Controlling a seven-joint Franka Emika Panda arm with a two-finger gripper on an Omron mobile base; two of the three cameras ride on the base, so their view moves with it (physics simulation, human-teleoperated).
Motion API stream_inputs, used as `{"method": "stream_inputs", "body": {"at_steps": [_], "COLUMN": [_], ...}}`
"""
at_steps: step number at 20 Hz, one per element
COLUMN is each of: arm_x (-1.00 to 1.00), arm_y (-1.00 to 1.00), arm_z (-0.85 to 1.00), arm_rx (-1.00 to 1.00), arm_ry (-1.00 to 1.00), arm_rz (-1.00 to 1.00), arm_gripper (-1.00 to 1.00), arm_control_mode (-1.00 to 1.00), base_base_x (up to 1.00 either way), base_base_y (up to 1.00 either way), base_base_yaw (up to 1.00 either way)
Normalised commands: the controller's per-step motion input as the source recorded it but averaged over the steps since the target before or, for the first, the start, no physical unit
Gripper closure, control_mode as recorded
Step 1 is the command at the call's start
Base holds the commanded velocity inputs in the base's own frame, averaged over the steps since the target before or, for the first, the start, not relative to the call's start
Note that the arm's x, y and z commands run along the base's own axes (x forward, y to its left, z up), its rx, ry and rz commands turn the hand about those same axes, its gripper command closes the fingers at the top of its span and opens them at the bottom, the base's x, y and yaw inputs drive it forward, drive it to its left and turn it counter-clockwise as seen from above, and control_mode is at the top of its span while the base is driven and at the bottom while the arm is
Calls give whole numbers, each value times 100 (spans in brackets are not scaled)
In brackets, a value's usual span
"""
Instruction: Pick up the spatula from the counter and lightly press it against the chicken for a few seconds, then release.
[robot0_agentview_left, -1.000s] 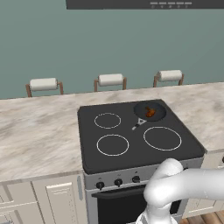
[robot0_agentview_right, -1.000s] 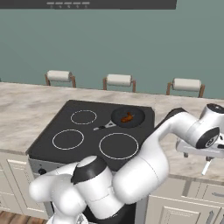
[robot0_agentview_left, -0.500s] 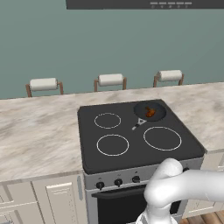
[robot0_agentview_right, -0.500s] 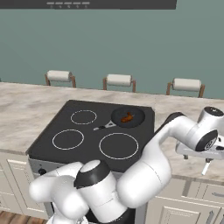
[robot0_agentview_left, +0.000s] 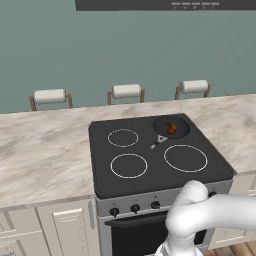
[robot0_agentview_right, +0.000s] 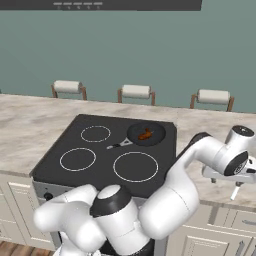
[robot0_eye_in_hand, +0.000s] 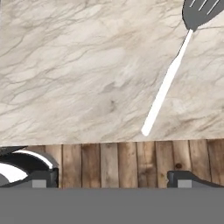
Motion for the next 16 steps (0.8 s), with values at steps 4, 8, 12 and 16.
{"method": "stream_inputs", "body": {"at_steps": [4, 8, 12, 16], "arm_x": [18, 15, 12, 9], "arm_y": [-18, -22, -21, -18], "arm_z": [-5, -10, -16, -20], "arm_rx": [0, 0, 0, 0], "arm_ry": [0, 0, 0, 0], "arm_rz": [0, -1, -1, 0], "arm_gripper": [-100, -100, -100, -100], "arm_control_mode": [-100, -100, -100, -100], "base_base_x": [0, 0, 0, 0], "base_base_y": [0, 0, 0, 0], "base_base_yaw": [0, 0, 0, 0]}}
